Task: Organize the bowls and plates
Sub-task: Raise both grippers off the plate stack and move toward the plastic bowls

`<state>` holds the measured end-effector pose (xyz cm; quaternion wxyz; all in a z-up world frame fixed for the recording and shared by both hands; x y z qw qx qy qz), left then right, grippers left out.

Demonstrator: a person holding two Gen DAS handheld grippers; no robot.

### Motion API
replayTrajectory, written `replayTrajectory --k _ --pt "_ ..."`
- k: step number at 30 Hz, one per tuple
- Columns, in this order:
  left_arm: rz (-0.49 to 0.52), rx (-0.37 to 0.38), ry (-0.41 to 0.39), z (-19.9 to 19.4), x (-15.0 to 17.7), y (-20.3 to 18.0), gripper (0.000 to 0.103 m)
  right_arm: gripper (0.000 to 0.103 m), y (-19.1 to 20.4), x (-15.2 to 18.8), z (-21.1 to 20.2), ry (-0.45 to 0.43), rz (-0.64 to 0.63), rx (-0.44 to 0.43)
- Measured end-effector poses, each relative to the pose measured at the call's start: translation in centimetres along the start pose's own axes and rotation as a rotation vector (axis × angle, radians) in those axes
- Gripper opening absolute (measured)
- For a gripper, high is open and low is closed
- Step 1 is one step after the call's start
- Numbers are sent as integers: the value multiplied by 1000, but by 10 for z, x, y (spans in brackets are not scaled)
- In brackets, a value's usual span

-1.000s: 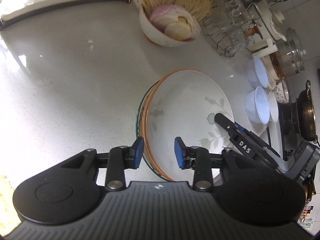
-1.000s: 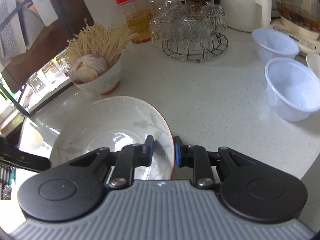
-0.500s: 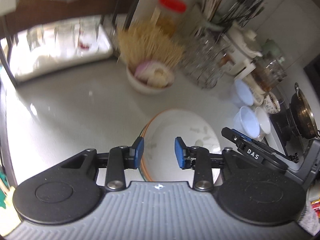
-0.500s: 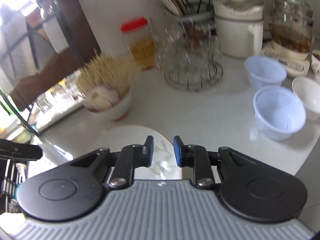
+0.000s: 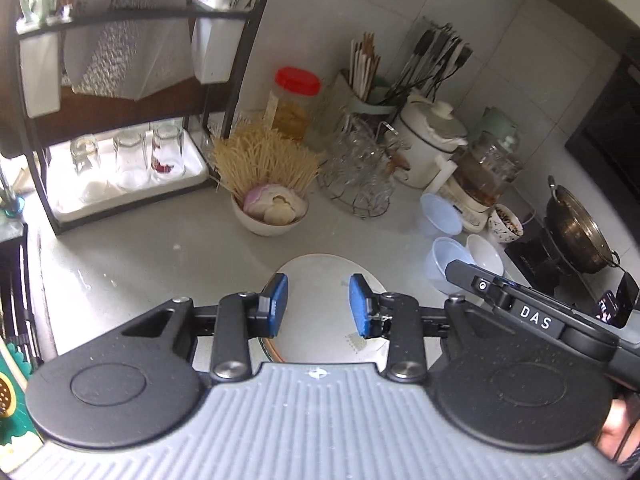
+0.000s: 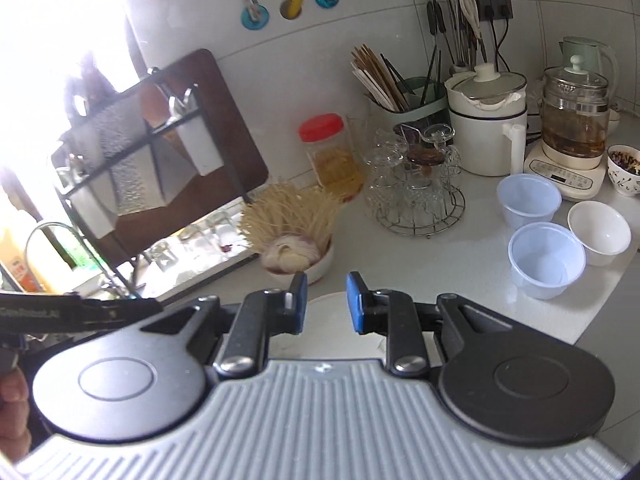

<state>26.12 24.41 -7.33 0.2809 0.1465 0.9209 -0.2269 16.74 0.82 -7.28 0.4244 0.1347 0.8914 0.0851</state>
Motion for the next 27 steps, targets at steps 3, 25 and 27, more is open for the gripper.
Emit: replayTrajectory --k 3,25,27 --pt "-2 12 -5 -10 9 -2 39 26 7 8 -16 -8 -7 17" --pt "6 38 66 47 14 -48 39 26 -49 10 -13 39 41 91" --pt "4 27 64 59 8 -56 39 26 -62 1 -5 38 29 84"
Point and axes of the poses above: each gripper's, at about its wrist camera, not at the fingertips, and z roughly the way its jaws point, y to its left, x to its underside, the point moved 6 cm from there along z, roughly the way its jaws point, and after that the axes turned 7 degrees about y, right-handed, at the moved point
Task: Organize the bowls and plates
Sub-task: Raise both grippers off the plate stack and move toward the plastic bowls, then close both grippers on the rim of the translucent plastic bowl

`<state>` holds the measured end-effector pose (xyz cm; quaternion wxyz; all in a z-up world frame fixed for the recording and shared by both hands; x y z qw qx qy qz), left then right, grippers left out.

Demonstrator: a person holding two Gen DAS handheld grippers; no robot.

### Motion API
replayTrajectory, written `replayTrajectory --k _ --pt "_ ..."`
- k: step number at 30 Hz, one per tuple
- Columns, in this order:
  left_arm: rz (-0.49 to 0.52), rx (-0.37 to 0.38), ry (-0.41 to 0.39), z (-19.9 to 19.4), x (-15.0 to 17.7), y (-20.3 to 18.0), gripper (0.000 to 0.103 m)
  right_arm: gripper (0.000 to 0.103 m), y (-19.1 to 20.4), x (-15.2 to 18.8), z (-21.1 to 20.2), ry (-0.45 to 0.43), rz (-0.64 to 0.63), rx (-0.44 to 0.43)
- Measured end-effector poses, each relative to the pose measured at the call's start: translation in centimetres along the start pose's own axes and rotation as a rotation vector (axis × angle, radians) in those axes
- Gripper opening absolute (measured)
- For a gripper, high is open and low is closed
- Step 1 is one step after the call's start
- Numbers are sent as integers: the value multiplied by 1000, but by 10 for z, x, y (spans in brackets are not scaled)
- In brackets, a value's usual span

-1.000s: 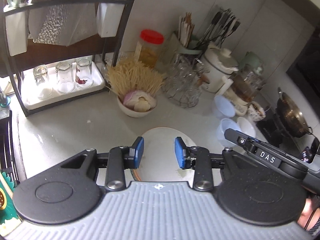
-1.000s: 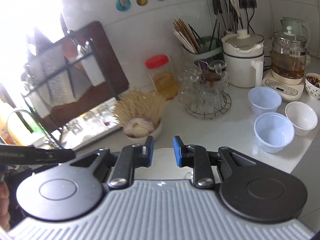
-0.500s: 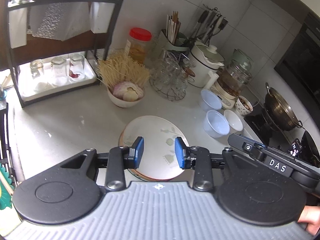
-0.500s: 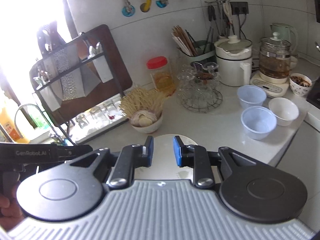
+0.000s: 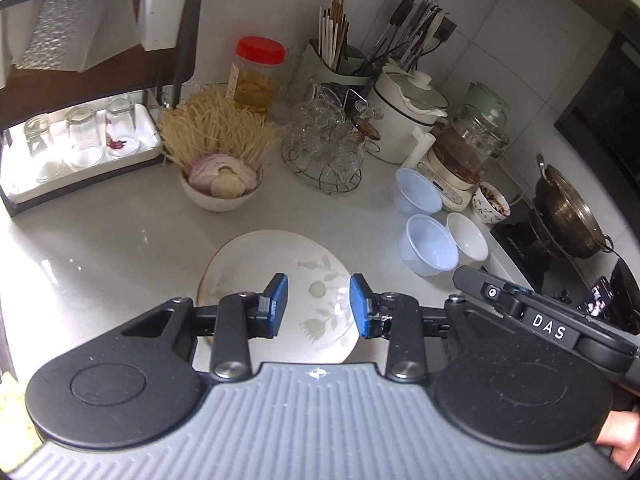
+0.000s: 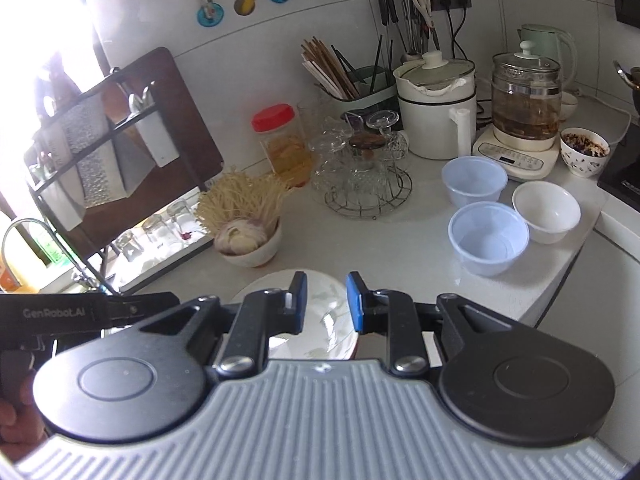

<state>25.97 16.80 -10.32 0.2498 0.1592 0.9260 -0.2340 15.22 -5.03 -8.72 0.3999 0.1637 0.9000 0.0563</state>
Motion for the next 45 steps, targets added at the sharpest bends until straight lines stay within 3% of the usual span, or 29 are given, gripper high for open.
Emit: replayTrajectory --k 10,16,21,23,25,26,38,43,45 --pt "-22 -18 6 69 -54 -64 39 26 -87 -62 36 24 -14 -16" --pt "-10 12 25 118 -77 -97 46 26 -142 -77 55 50 60 2" --pt "2 25 95 167 -85 -115 52 26 -186 -78 74 108 129 11" --pt "2 23 122 184 -86 -120 54 37 -201 -77 80 132 150 9" --pt "-5 23 148 201 -84 -125 54 54 -214 -77 81 135 170 -13" --pt "-5 35 161 208 -83 -128 54 55 -219 -76 82 138 174 -21" --pt "-122 100 245 292 -67 -138 54 54 -260 -51 139 331 260 -126" --pt "-156 98 264 313 -61 -138 52 45 -264 -44 156 351 248 -142" --pt "-157 91 262 316 -60 -138 47 40 -265 -44 162 361 247 -158"
Point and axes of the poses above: each gripper's, at about its wrist camera, not at the fingertips, and z roughly the way its jaws point, y to its left, x to its underside, the point moved 6 cm from there along z, roughly the way its jaws point, and after that the axes turned 7 degrees about y, right-handed, at the moved point
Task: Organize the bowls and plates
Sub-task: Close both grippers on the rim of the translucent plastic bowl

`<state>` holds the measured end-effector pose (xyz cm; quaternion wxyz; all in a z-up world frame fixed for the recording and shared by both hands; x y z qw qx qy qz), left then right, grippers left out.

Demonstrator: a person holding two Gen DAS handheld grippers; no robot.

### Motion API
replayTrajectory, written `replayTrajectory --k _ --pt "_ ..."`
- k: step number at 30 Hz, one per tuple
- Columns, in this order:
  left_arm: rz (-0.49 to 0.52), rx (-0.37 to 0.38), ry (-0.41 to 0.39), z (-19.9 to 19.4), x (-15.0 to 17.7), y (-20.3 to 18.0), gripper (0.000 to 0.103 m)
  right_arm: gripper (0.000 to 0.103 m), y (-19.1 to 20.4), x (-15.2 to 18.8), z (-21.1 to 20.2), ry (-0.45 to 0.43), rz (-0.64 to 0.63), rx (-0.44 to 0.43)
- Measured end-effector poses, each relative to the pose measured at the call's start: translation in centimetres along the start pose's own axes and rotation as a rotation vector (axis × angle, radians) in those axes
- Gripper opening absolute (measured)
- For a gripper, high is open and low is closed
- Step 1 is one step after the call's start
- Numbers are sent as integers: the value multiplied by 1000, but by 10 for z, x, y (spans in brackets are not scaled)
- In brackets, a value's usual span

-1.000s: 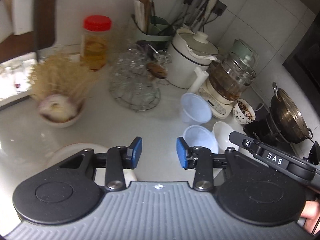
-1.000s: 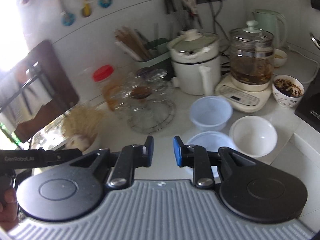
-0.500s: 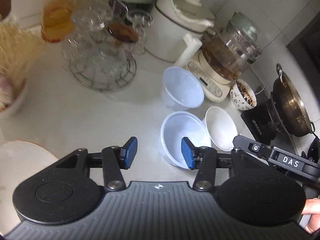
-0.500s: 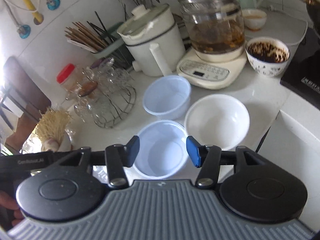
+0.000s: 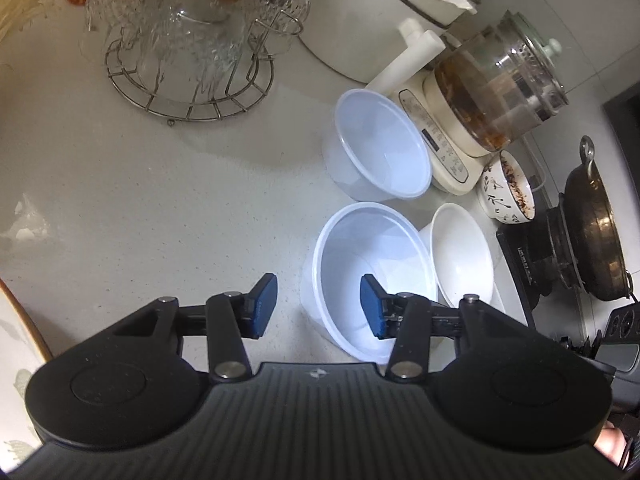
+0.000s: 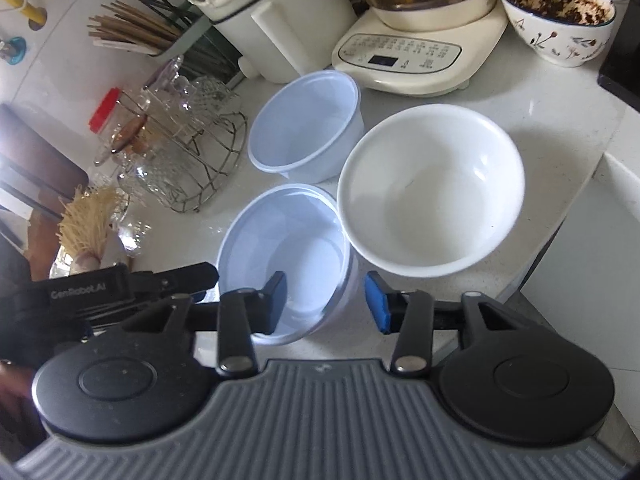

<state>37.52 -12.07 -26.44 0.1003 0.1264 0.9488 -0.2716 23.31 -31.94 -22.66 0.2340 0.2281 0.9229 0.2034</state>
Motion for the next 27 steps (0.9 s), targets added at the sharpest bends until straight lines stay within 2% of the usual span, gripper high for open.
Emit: replayTrajectory --k 2,3,8,10,18,27 --pt "-9 -21 2 4 -1 2 31 30 -1 -1 6 31 -9 -9" --pt "-20 -37 -3 4 0 4 27 24 0 -2 9 46 -17 -2" --pt "-31 -42 -11 5 -1 6 12 16 3 -2 13 65 -41 -21" --pt "-24 -55 -16 4 -2 6 9 15 3 -2 12 63 -45 -28" --pt "-45 -76 -73 -17 2 6 7 14 16 -6 4 43 -103 -60" --pt "-130 -108 -169 -65 14 28 7 14 57 -7 11 53 -238 -123"
Point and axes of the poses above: each gripper's, at about its wrist camera, not at the fingertips, and z roughly the way its jaws point, y to its left, x to its underside, the point moved 6 cm from there along z, roughly the way its jaws point, and after that the axes turned 7 degrees about y, right-handed, at the moved point
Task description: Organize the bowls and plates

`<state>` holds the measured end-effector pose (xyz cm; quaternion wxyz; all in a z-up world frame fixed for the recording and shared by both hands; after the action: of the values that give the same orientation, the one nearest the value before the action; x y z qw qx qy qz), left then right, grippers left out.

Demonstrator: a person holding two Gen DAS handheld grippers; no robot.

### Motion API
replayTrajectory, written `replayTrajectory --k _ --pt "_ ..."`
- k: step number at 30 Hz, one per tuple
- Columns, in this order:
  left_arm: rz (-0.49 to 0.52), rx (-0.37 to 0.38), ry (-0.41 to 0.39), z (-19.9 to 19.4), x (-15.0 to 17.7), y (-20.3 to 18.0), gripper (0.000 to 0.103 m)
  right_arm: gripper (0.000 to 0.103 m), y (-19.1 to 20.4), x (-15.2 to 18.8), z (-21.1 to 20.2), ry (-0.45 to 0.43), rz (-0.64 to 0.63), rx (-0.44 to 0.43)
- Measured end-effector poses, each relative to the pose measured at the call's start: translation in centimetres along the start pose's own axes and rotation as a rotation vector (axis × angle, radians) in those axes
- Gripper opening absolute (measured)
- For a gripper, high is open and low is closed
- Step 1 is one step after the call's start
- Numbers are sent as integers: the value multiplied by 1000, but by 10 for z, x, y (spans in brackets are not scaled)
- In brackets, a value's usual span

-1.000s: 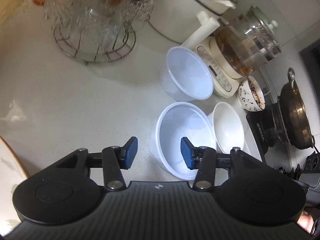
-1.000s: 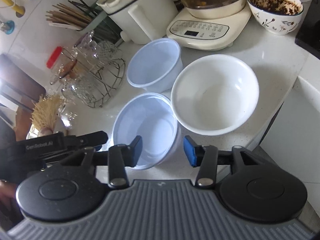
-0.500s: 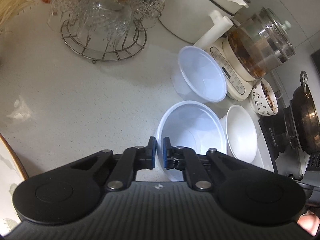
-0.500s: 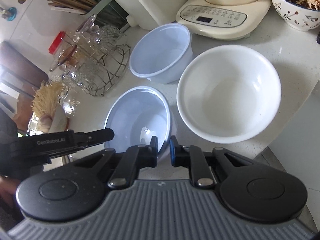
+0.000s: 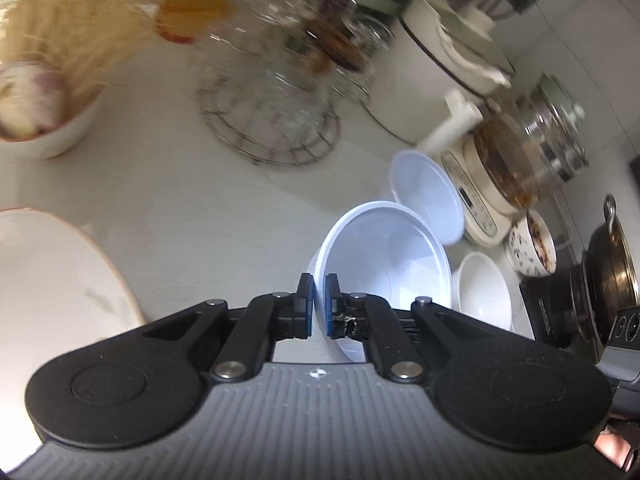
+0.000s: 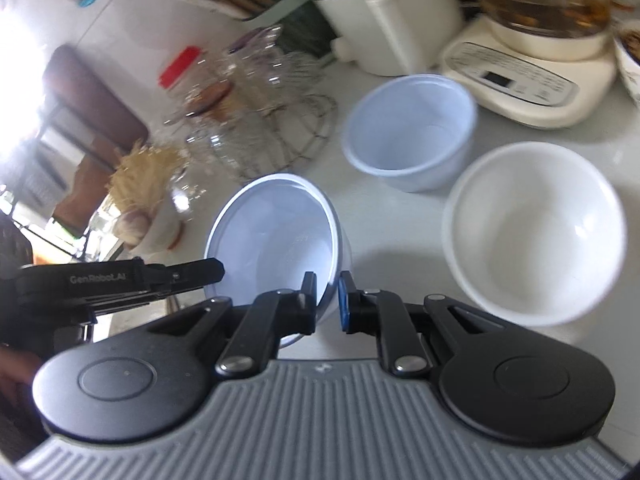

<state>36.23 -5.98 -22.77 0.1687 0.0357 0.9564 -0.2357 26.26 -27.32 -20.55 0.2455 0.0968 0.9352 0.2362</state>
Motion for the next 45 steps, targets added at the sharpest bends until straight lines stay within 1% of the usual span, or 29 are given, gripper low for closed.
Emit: replayTrajectory --k 3,6,14,20,25,33,34,37,38,39,41,42,43,44,45 --pt "-47 -13 -13 -9 3 16 7 14 13 0 9 18 -36 -14" --pt "-88 -32 -9 -13 9 30 7 14 23 1 16 34 -72 -20" --pt "-129 -70 11 -10 21 48 7 14 30 8 33 85 -96 -7" --pt "-116 -97 37 -3 24 53 7 14 29 14 42 107 -98 15" --pt "-108 -104 52 2 27 54 7 14 27 15 47 116 -88 23" --pt "-90 -117 68 5 24 52 8 16 28 16 47 108 -84 35" --pt "-87 -117 68 6 23 50 10 16 27 16 46 106 -81 39" --pt "-79 -139 63 5 22 46 36 16 29 15 44 97 -83 42" --pt "-71 -140 58 4 22 45 42 17 29 16 43 96 -80 48" --pt "-61 -153 53 2 22 43 44 17 29 16 43 97 -77 55" --pt "-38 -178 47 -1 21 40 46 21 29 16 41 90 -77 60" --pt "-34 -180 42 -3 21 39 46 31 29 15 39 81 -76 64" --pt "-34 -181 38 -6 21 39 46 46 29 15 37 70 -73 64" --pt "-30 -185 31 -9 21 38 46 50 29 14 34 57 -75 66" --pt "-24 -191 22 -12 20 36 46 49 29 13 32 47 -80 66"
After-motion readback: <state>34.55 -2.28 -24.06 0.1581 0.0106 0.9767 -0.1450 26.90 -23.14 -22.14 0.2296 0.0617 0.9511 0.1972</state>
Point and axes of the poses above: each gripper's, at about its wrist camera, not at the fingertips, and z roughly the way its jaws point, y to its left, x to its underside, the point moved 6 cm from there along z, roughly the way its jaws point, and after that the axes turned 7 degrees about y, right-handed, at the moved point
